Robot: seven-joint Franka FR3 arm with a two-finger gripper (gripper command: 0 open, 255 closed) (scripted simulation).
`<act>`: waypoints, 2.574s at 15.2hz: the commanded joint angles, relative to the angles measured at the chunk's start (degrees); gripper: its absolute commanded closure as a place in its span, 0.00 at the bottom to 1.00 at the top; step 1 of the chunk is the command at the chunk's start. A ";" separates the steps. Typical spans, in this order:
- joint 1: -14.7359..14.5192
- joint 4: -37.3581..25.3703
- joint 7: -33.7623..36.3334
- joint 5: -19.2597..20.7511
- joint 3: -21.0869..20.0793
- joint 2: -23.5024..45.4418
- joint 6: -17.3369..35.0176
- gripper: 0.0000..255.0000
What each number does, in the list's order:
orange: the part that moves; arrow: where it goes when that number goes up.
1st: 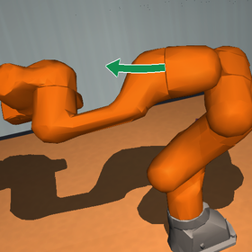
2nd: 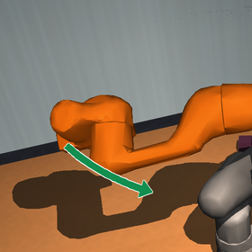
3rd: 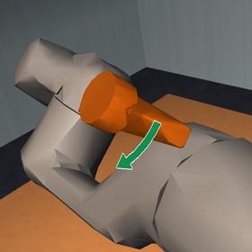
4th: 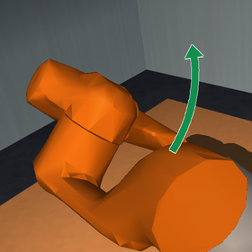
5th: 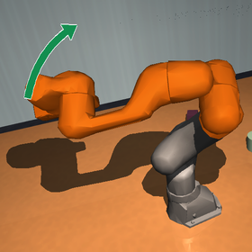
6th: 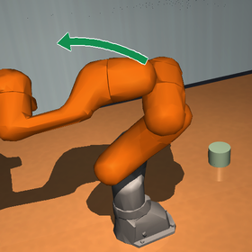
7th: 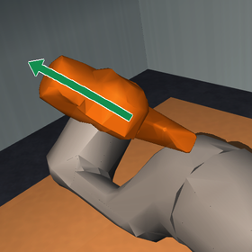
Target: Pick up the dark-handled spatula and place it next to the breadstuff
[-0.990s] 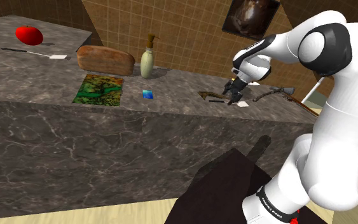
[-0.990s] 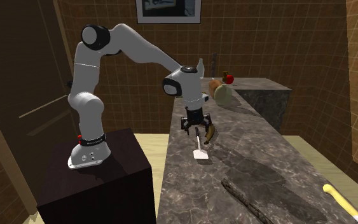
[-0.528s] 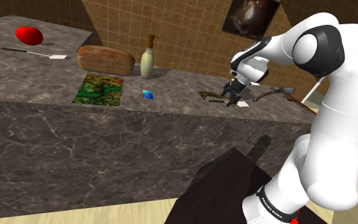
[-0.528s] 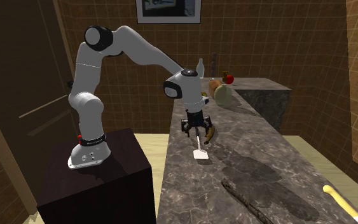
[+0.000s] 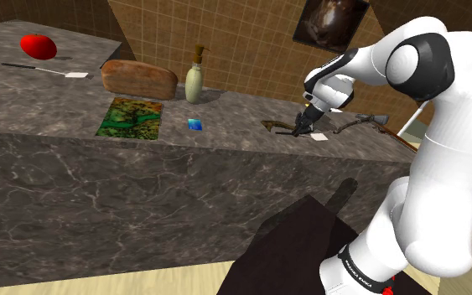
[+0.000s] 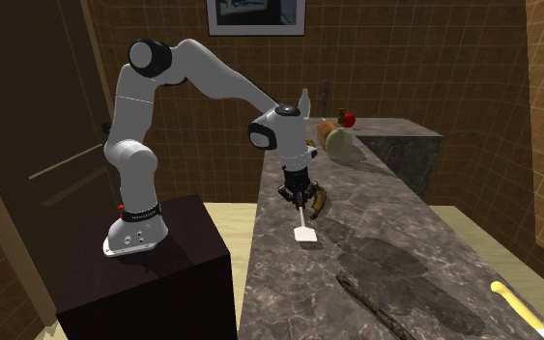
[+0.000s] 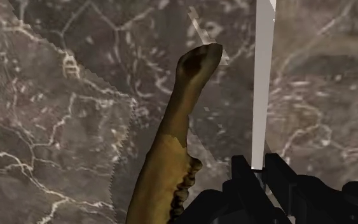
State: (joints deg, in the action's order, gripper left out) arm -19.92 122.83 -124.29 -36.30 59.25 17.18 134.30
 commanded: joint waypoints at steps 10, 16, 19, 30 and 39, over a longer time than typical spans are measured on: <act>-3.29 -1.02 4.22 5.65 3.56 -3.90 -2.35 1.00; -6.42 -2.53 8.66 11.52 6.65 -8.04 -4.94 1.00; -7.80 -3.49 10.94 14.51 7.87 -10.20 -6.34 1.00; -10.63 -8.17 18.74 24.49 9.28 -17.69 -12.41 1.00; -10.68 -13.43 22.71 29.03 8.08 -21.29 -18.53 1.00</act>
State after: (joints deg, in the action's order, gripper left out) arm -30.56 110.15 -101.75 -7.28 67.34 -4.21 116.49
